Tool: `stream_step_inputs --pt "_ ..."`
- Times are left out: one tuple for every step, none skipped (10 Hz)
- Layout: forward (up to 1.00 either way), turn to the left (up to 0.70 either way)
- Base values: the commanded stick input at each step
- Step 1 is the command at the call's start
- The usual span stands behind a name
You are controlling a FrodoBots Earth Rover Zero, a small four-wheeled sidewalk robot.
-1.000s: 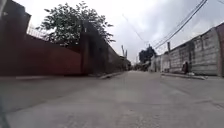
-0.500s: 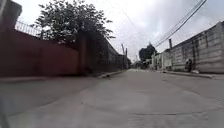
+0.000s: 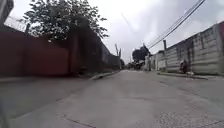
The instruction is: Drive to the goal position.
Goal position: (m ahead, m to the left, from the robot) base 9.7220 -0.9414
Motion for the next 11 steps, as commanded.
stream_step_inputs --pt "0.85 0.0" --pt "0.85 0.0" --pt "0.85 0.0" --pt "0.85 0.0" --pt "0.85 0.0" --pt "0.85 0.0" --pt "0.85 0.0" --pt "0.85 -0.22" --pt "0.85 -0.34" --pt "0.85 -0.34" --pt "0.85 -0.3"
